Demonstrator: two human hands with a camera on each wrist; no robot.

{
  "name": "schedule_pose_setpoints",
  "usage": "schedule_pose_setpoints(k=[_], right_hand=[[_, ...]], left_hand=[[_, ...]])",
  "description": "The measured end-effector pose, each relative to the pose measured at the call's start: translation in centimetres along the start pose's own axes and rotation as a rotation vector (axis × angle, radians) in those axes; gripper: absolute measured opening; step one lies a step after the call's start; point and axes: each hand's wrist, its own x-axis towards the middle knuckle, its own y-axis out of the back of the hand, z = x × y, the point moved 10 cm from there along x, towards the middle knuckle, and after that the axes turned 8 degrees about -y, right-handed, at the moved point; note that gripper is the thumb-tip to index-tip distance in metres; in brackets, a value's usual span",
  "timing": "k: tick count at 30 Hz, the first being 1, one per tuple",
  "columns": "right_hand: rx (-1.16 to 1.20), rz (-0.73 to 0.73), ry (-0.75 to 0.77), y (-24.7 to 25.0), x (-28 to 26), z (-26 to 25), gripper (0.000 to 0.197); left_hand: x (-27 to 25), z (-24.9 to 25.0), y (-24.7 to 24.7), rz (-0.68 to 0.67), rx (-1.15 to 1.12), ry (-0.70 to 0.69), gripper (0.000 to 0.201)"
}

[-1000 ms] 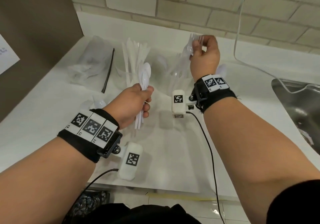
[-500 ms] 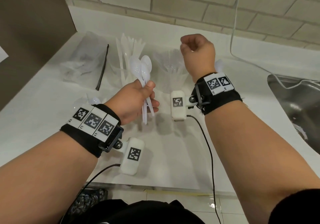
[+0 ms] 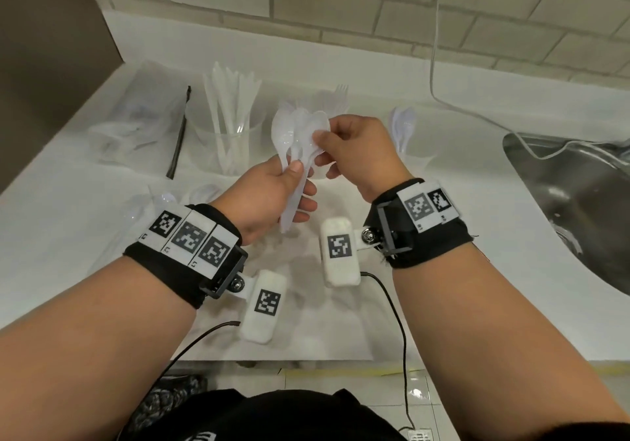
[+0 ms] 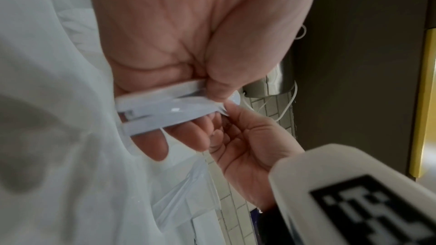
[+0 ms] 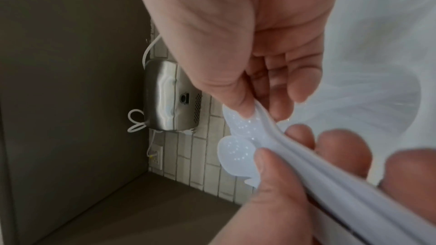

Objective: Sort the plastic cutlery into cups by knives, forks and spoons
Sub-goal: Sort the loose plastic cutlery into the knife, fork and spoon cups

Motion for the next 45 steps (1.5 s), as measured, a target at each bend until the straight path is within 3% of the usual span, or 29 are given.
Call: schedule_pose_setpoints(k=[7, 9, 14, 22, 25, 29, 35, 37, 40, 45], right_hand=[[0.25, -0.094, -0.033, -0.9, -1.0, 0.4, 0.033], [0.301, -0.176, -0.048, -1.8, -1.4, 0.3, 0.027], [0.116, -0.21, 0.039, -2.2, -2.1, -0.3, 0.025], [0.17, -0.263, 0.078, -1.5, -3.4, -0.6, 0.009], [0.194, -0.234, 0.096, -1.0, -3.4, -0.7, 0.019], [0.101, -0.077, 0.152, 1.0, -2.9, -1.0, 0.027], [-0.107, 0.549, 0.347, 14.4, -1.7, -5.1, 0.039], [-0.222, 0.685, 0.405, 17.0, -1.4, -6.4, 0.038], [-0.387, 0.656, 0.392, 16.4, 0.9, -5.7, 0.034], [-0.798, 0.405, 0.118, 11.9, 5.9, -0.3, 0.027]], left_hand=[[-0.7, -0.6, -2.4, -0.196, -0.037, 0.088, 0.033], [-0.9, -0.9, -2.6, -0.224, -0.054, 0.127, 0.035], [-1.5, -1.3, -3.2, -0.32, -0.005, 0.169, 0.059], [-2.7, -1.1, -4.2, -0.42, -0.007, 0.19, 0.04], [-2.7, -1.1, -4.7, -0.42, 0.019, 0.173, 0.04], [-2.2, -0.8, -4.1, -0.345, 0.141, 0.084, 0.036], [-2.0, 1.3, 1.3, -0.127, 0.488, -0.07, 0.024], [-2.4, 2.4, 3.6, -0.043, 0.525, -0.105, 0.017], [-3.4, 3.6, 7.0, 0.09, 0.585, -0.119, 0.014], [-5.3, 4.4, 13.6, 0.355, 0.881, -0.059, 0.024]])
